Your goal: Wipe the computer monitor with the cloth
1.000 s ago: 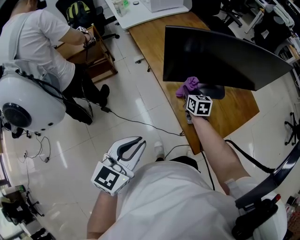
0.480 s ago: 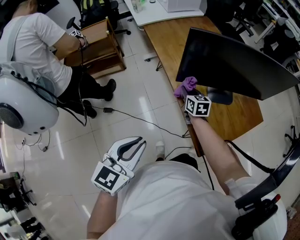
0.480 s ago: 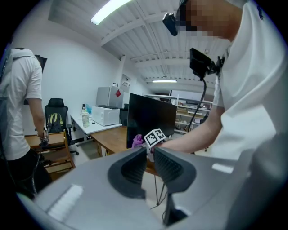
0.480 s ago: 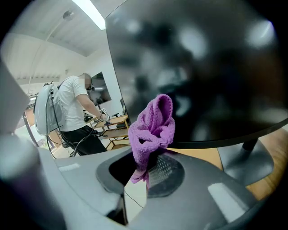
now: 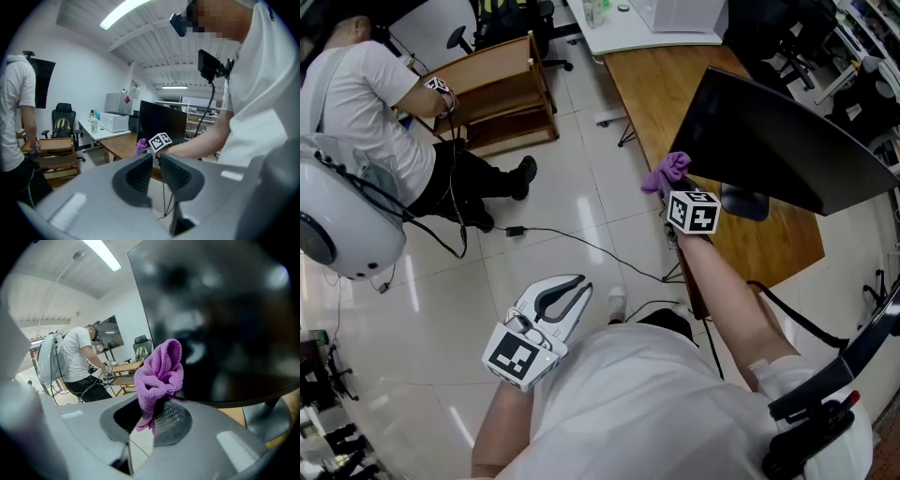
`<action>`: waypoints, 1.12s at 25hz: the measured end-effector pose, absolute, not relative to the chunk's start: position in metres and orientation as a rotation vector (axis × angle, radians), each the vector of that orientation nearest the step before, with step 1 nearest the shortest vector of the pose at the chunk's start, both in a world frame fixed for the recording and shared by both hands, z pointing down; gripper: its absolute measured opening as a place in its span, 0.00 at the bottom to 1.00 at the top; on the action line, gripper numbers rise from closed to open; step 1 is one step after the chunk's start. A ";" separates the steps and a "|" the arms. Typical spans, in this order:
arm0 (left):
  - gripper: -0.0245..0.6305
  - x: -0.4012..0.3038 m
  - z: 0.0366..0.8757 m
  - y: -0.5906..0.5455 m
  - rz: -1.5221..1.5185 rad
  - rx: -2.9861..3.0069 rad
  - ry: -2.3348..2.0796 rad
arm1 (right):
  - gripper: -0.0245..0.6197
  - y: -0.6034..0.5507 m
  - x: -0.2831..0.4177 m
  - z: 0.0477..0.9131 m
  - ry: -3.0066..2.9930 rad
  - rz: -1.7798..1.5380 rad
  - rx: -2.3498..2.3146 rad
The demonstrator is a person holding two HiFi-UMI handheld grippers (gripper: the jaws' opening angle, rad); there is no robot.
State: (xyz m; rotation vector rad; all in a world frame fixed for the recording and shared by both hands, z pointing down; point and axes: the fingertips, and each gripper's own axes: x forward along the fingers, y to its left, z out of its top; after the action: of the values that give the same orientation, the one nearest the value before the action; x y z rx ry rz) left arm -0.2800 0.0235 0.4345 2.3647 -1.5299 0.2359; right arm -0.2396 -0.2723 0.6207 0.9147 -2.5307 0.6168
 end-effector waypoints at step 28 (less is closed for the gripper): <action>0.15 -0.282 0.423 0.018 0.169 2.509 -1.471 | 0.11 -0.269 -0.266 0.441 -2.797 0.546 0.870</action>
State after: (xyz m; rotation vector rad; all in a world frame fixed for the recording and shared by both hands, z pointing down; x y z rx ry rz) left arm -0.2822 0.0178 0.4232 2.5088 -1.4706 0.1695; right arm -0.2663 -0.2693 0.4413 0.8703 -2.7966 0.5456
